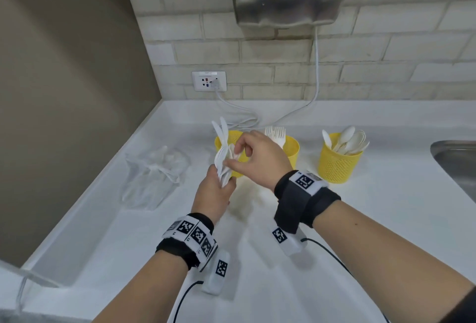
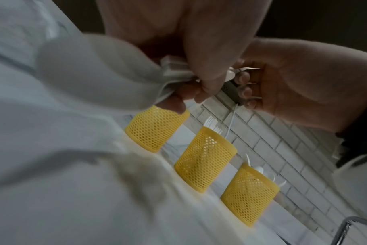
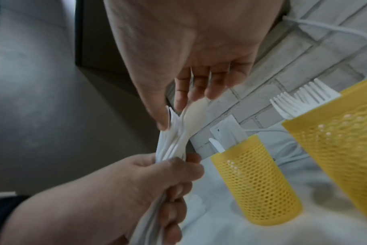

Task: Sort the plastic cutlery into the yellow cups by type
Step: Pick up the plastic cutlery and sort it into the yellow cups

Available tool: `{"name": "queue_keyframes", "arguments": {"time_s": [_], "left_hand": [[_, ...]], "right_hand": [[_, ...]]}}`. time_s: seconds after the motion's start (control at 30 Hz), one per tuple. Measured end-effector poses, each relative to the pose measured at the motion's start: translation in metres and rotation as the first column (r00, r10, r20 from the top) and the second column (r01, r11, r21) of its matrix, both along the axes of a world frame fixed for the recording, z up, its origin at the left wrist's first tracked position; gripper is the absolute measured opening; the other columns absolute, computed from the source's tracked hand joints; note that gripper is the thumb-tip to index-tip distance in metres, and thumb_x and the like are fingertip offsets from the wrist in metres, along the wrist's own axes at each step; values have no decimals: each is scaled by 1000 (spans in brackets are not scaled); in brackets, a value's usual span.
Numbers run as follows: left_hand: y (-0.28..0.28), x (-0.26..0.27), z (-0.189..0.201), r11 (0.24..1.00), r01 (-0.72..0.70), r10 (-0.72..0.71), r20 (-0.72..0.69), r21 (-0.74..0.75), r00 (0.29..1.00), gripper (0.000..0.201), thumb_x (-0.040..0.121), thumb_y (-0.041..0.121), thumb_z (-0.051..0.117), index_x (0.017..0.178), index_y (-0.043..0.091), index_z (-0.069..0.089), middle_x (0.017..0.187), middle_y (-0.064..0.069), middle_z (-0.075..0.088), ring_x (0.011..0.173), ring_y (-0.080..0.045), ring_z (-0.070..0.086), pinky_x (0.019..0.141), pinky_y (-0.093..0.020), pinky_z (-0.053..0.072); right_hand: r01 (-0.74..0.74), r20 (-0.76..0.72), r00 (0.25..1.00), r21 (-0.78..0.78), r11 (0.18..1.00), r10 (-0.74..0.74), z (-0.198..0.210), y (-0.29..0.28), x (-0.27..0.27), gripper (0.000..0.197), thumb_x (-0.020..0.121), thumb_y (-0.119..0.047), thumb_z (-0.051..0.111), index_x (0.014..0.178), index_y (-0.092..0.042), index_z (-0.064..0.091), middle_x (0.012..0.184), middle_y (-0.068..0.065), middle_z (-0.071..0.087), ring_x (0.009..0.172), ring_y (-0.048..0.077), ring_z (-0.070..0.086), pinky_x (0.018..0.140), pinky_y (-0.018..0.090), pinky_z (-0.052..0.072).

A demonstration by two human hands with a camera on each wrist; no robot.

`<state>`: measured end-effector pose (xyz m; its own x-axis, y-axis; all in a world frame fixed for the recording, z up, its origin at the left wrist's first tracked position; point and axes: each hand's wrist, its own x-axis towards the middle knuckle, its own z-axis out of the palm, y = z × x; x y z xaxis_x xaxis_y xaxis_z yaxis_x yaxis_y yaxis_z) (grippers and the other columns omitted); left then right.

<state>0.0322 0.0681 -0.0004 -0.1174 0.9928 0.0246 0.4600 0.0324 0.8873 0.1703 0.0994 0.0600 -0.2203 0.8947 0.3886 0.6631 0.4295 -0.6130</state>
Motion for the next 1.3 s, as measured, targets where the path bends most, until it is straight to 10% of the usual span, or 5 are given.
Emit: {"name": "queue_keyframes", "arguments": {"time_s": [0.43, 0.7, 0.97, 1.1, 1.3], "left_hand": [[-15, 13, 9, 996, -84, 92, -310, 39, 946, 26, 88, 30, 58, 99, 17, 39, 77, -1, 56, 71, -30, 59, 61, -34, 46], [-8, -14, 2, 980, -195, 191, -113, -30, 975, 19, 97, 28, 48, 103, 13, 39, 90, -9, 58, 85, -35, 62, 78, -51, 56], [-9, -18, 4, 987, -158, 157, -107, 4, 982, 17, 98, 27, 48, 100, 14, 38, 80, 1, 54, 74, -23, 57, 75, -47, 56], [-11, -17, 7, 993, -110, 118, -194, 47, 974, 17, 98, 28, 47, 98, 16, 35, 73, 2, 51, 62, -18, 52, 60, -34, 42], [-10, -7, 11, 986, -131, 153, -234, 105, 960, 18, 98, 26, 46, 97, 16, 32, 77, -2, 54, 64, -25, 53, 57, -33, 37]], "right_hand": [[-72, -250, 968, -179, 981, 26, 12, 1, 7, 10, 86, -24, 69, 81, -21, 60, 76, -8, 53, 65, 3, 48, 64, 19, 39], [52, -757, 651, -23, 998, -52, 60, 18, 11, 17, 103, -19, 34, 88, -26, 35, 76, 1, 52, 56, 29, 63, 57, 37, 54], [92, -378, 921, -31, 995, -97, 20, 55, -3, 7, 99, -17, 45, 92, -16, 45, 85, 0, 56, 82, 32, 63, 78, 49, 53], [75, -213, 973, -89, 993, -93, 8, 56, 0, 18, 94, -26, 58, 103, -12, 63, 107, 6, 62, 91, 18, 59, 88, 32, 48], [-14, -133, 991, -265, 964, -23, 10, 8, -7, 54, 73, -62, 67, 69, -9, 65, 60, -5, 55, 58, 12, 51, 59, 30, 41]]}}
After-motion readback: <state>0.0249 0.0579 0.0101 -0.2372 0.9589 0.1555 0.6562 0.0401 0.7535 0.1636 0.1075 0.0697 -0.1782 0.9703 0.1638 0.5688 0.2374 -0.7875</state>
